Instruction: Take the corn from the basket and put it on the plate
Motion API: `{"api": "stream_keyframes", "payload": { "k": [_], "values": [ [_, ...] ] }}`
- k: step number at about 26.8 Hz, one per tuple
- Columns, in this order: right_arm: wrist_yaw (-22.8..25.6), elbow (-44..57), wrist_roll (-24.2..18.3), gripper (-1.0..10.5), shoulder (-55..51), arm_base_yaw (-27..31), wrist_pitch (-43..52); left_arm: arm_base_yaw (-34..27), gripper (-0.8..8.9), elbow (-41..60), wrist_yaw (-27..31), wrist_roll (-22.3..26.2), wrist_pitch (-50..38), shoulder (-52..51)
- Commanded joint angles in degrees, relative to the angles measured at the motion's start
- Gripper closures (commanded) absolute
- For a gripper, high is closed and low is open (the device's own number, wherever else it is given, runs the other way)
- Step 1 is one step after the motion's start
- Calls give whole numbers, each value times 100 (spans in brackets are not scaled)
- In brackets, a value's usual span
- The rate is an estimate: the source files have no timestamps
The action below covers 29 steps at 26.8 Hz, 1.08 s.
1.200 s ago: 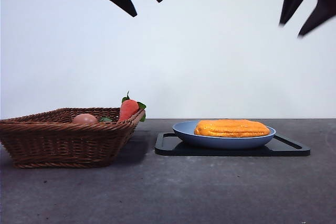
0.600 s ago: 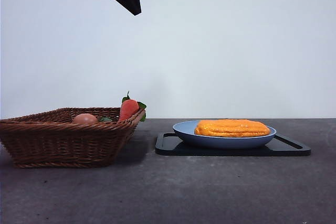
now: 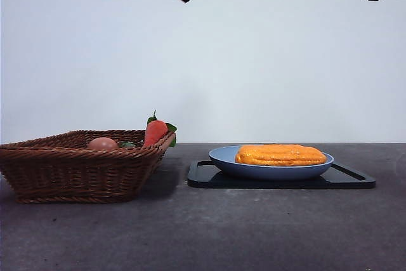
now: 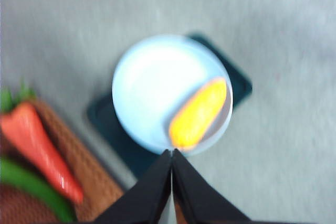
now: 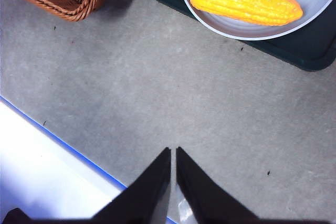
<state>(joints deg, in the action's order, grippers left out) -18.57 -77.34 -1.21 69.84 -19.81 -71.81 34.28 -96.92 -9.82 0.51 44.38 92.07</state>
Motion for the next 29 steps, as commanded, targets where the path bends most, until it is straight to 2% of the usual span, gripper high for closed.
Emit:
{"api": "stream_keyframes", "payload": {
  "k": [1, 3, 4, 5, 10, 13, 21, 29],
  "values": [
    [4, -85, 57, 945, 48, -15, 28, 24, 807, -127, -4, 50, -404, 4],
    [4, -85, 57, 945, 48, -15, 28, -31, 807, -131, 39, 114, -522, -70],
    [9, -85, 57, 945, 48, -15, 28, -109, 806, -131, 94, 417, -507, -116],
    [9, -85, 57, 945, 48, -15, 35, -227, 806, -127, 107, 507, -511, -192],
    [7, -85, 57, 945, 48, -15, 160, -1235, 806, 33, 103, 608, -732, -883],
    [9, -85, 57, 945, 48, -15, 299, -1827, 806, 481, 87, 605, -1239, -1408],
    [22, -85, 57, 945, 48, -15, 619, -3174, 806, 2938, 87, 479, -3049, -3178],
    [22, -85, 57, 945, 48, -15, 1019, -4039, 806, 5298, 109, 476, -4089, -5029]
  ]
}}
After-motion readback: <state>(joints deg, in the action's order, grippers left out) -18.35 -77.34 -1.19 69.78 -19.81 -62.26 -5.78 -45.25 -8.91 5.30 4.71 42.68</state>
